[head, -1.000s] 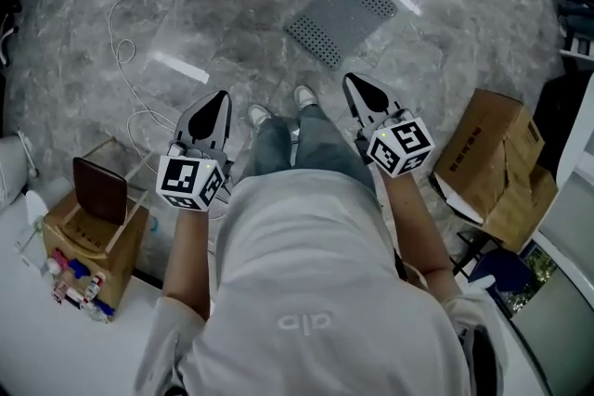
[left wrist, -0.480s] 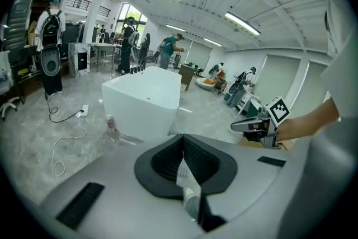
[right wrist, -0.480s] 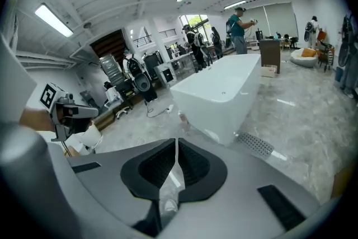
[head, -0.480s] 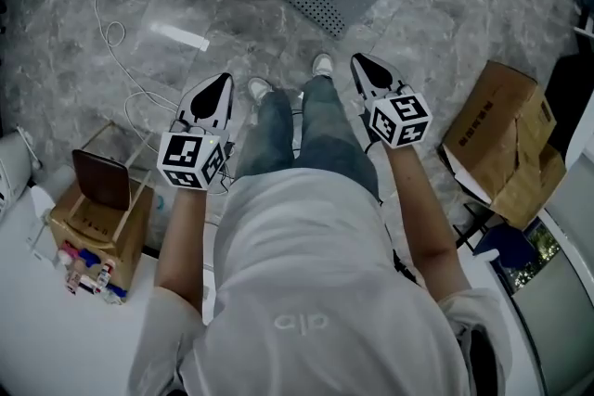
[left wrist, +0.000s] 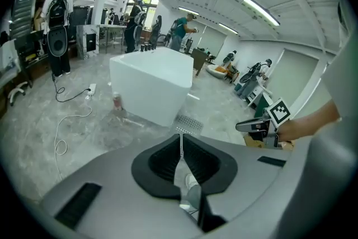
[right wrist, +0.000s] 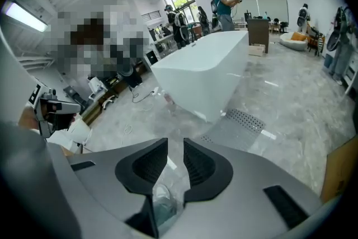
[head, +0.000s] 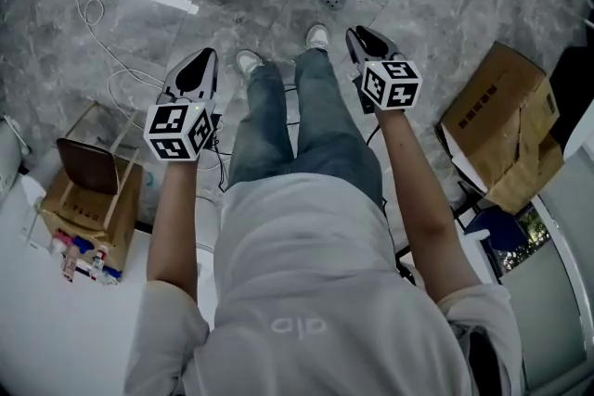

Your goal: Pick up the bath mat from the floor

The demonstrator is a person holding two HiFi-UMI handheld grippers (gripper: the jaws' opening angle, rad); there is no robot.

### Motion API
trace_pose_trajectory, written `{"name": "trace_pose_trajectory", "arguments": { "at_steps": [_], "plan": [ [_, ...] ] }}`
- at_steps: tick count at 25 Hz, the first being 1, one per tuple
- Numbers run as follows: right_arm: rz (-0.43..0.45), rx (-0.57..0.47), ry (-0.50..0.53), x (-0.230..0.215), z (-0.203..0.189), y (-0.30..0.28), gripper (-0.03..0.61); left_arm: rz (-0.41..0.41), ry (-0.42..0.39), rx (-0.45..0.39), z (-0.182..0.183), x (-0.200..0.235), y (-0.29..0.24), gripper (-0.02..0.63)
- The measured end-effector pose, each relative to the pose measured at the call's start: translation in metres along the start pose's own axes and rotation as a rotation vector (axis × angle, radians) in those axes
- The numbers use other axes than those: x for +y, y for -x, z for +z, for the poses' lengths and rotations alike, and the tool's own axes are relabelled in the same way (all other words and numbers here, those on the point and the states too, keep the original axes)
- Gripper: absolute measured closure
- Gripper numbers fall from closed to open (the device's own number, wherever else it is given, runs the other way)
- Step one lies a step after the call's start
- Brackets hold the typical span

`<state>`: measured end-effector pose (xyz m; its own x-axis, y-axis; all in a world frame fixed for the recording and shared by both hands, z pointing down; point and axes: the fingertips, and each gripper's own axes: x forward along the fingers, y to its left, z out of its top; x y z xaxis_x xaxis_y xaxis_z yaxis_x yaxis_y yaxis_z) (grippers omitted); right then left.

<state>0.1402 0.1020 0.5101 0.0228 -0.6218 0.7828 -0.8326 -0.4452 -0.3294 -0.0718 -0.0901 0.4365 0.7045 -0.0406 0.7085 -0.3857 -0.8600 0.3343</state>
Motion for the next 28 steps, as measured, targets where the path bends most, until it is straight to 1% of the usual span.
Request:
{"name": "trace_pose_trajectory", "arguments": {
  "at_steps": [3, 6, 10, 15, 21, 25, 28],
  "plan": [
    [-0.005, 0.064, -0.008, -0.020, -0.022, -0.035, 0.424, 0.014, 0.009, 0.035, -0.021, 0.010, -0.025, 0.597],
    [-0.008, 0.124, -0.010, -0.042, -0.048, -0.069, 0.416, 0.029, 0.027, 0.063, -0.040, 0.017, -0.052, 0.597],
    [-0.017, 0.178, -0.031, -0.072, -0.074, -0.112, 0.399, 0.031, 0.043, 0.083, -0.061, 0.027, -0.093, 0.597],
    [-0.012, 0.264, -0.051, -0.103, -0.110, -0.162, 0.369, 0.049, 0.081, 0.124, -0.101, 0.042, -0.138, 0.595],
    [-0.028, 0.331, -0.032, -0.151, -0.158, -0.212, 0.351, 0.086, 0.131, 0.179, -0.157, 0.062, -0.185, 0.595],
    [-0.052, 0.391, -0.048, -0.187, -0.197, -0.233, 0.329, 0.095, 0.157, 0.205, -0.191, 0.066, -0.213, 0.595],
    [-0.070, 0.424, -0.056, -0.206, -0.219, -0.249, 0.320, 0.104, 0.184, 0.215, -0.212, 0.070, -0.230, 0.595]
  ]
}}
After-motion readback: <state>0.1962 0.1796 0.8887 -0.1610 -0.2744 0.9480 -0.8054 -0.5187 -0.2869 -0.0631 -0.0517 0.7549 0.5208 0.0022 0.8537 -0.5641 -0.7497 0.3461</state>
